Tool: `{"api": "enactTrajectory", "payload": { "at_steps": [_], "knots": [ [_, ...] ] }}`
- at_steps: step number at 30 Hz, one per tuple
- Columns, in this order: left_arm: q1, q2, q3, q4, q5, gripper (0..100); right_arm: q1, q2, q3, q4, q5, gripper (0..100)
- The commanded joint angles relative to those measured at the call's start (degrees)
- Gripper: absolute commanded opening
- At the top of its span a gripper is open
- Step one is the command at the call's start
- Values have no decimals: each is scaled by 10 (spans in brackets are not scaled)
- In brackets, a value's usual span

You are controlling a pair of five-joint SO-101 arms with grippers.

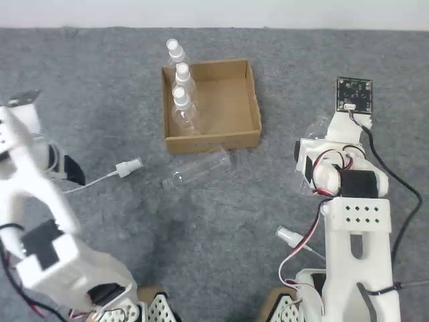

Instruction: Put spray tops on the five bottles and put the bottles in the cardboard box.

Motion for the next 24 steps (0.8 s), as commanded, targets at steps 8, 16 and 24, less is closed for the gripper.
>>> {"api": "enactTrajectory", "payload": {
  "at_steps": [8, 16, 24],
  "knots": [
    [61, -127, 37, 20, 35, 228, 7, -19, -7, -14, 4, 9],
    [135, -200, 89, 18, 32, 228, 7, -19, -7, -14, 4, 9],
    [157, -251, 139, -89, -31, 228, 7, -19, -7, -14, 4, 9]
  ]
}}
